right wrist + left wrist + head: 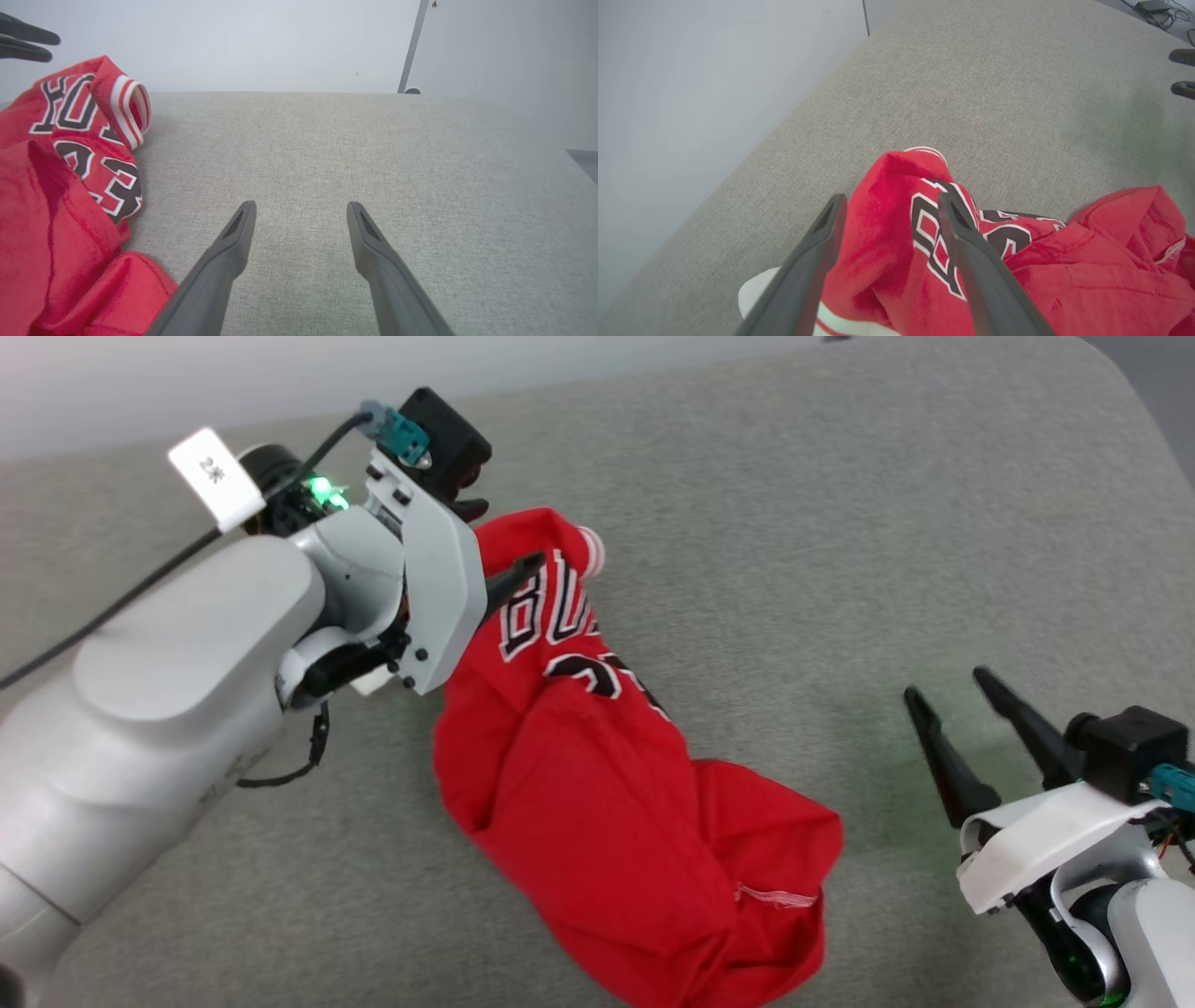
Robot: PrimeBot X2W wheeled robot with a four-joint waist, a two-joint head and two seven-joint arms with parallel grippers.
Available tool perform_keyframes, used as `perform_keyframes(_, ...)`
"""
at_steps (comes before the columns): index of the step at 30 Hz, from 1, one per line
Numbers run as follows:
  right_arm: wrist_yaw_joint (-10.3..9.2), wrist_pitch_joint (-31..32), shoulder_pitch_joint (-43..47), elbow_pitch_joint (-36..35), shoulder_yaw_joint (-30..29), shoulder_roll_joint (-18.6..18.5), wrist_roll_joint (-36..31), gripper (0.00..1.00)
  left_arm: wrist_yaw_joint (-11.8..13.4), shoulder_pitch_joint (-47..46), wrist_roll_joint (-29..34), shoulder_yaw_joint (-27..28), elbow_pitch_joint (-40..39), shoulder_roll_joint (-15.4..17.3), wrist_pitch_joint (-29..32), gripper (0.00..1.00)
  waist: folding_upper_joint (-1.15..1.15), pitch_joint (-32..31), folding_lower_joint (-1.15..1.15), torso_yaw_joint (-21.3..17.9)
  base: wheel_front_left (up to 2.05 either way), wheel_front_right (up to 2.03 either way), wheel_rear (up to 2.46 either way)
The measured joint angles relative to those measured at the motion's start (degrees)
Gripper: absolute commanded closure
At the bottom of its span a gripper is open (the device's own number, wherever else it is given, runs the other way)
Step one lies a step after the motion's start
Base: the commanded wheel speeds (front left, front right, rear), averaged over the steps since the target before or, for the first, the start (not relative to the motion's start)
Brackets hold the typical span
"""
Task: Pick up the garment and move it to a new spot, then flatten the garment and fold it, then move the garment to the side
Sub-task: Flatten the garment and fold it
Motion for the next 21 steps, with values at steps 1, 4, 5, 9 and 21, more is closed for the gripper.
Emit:
perform_keyframes(1, 0.00, -1.3, -0.1, -0.4, -0.3, 0.3, -0.6, 0.00, 0.0, -0.2, 0.0, 0.0, 0.2, -0.1, 0.3, 0.00, 0.00, 0.2, 0.00, -0.5, 0.00, 0.00, 0.00)
perform_keyframes(4, 0.00, -4.8, -0.2, -1.2, -1.2, 1.0, -3.0, 0.00, 0.0, -0.6, 0.0, -0.3, 0.6, -0.2, 1.2, 0.00, 0.00, 0.7, 0.00, -2.0, 0.00, 0.00, 0.00)
perform_keyframes(5, 0.00, -5.8, -0.5, -1.4, -1.6, 1.3, -3.5, 0.00, 0.0, -0.7, 0.0, -0.4, 0.9, -0.2, 1.6, 0.00, 0.00, 0.9, 0.00, -2.5, 0.00, 0.00, 0.00)
perform_keyframes(9, 0.00, -8.5, -1.2, -1.9, -2.4, 2.8, -5.2, 0.00, 0.0, -1.2, 0.3, -1.0, 2.6, 0.0, 3.9, 0.00, 0.00, 1.8, 0.00, -4.5, 0.00, 0.00, 0.00)
perform_keyframes(21, 0.00, -10.8, -1.5, -0.7, -2.0, 5.6, -5.7, 0.00, 0.0, -1.5, 2.1, -2.5, 9.8, -0.3, 10.7, 0.00, 0.00, 5.5, 0.00, -9.2, 0.00, 0.00, 0.00)
